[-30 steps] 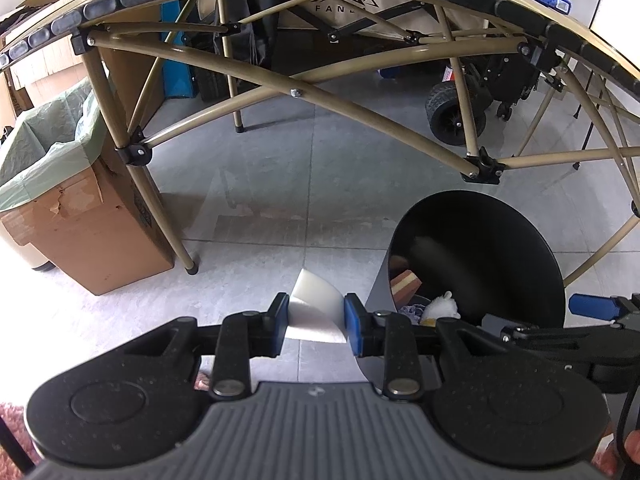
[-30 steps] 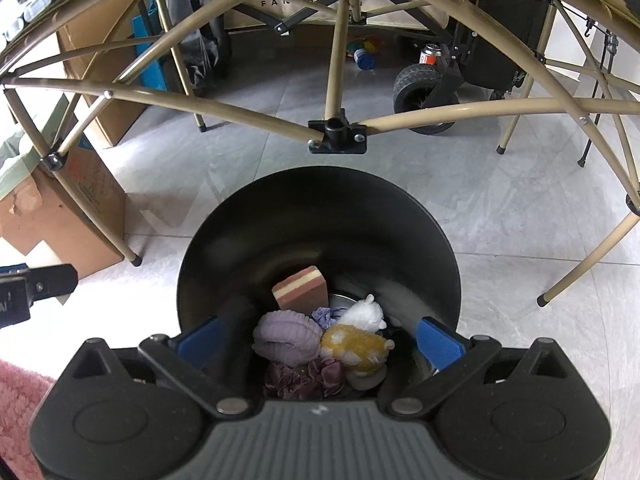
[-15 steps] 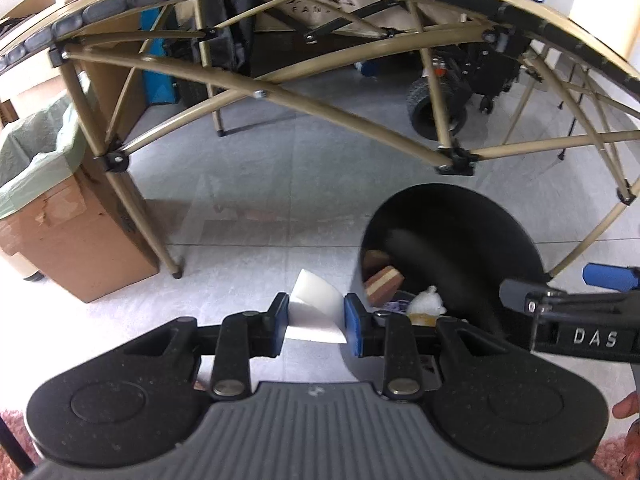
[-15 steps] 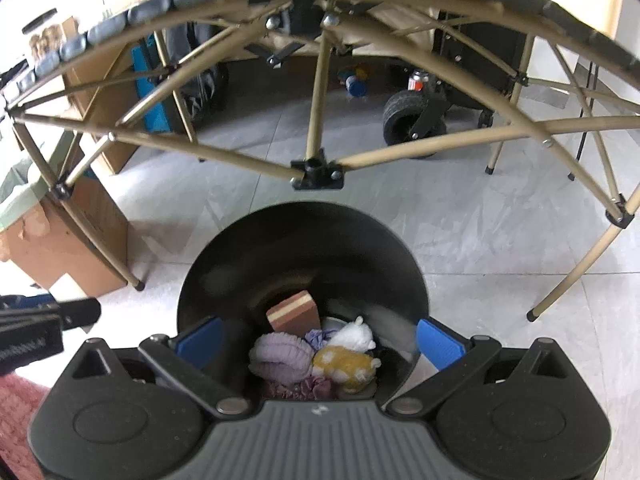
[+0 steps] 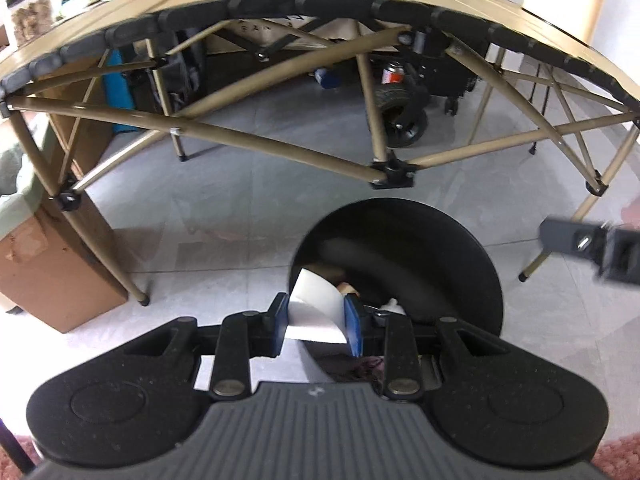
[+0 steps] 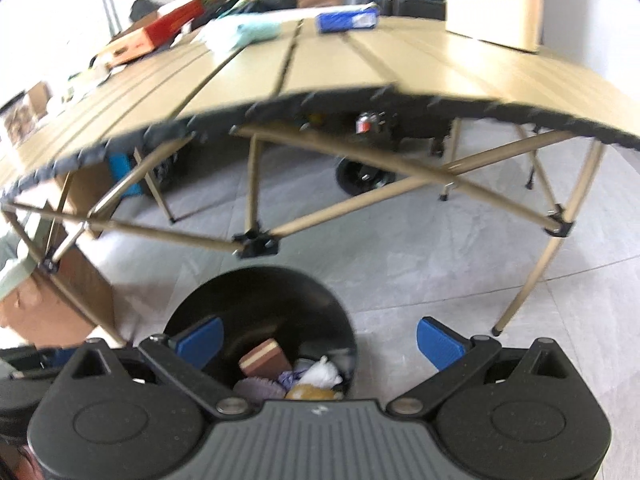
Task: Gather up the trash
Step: 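Raise the right tool toward the table while the left tool opens over the bin dropping the sponge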
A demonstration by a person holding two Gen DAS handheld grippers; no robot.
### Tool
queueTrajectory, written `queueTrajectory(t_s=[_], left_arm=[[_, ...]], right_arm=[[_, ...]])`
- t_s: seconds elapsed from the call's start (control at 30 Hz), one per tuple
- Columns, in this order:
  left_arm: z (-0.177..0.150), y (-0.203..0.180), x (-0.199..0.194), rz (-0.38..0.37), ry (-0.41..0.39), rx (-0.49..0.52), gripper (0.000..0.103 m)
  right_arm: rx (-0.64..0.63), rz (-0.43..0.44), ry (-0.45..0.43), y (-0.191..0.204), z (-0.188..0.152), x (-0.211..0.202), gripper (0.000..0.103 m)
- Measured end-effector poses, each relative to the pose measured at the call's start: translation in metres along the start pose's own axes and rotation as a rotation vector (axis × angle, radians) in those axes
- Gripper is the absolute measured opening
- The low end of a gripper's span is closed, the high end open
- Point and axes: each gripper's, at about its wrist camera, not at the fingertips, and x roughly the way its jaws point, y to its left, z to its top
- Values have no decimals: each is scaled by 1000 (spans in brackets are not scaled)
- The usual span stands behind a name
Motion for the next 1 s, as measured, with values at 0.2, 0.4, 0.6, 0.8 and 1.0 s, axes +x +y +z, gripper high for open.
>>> queueTrajectory(t_s=[0.2, 0.4, 0.6, 0.8, 1.0], left_arm=[[2, -22, 11, -5, 15, 30, 30], [9, -47, 23, -26, 23, 54, 30], [10, -69, 36, -60, 83, 53, 30], [13, -81, 50, -68, 131, 22, 30], [12, -84, 69, -46, 210, -14, 30]], right_arm=[[68, -36, -44, -30, 8, -20, 103], [125, -64, -59, -54, 11, -27, 103], [171, -95, -51, -70, 8, -26, 103], [193, -107, -50, -77, 6, -25, 103], [199, -122, -37, -77, 4, -21, 103]])
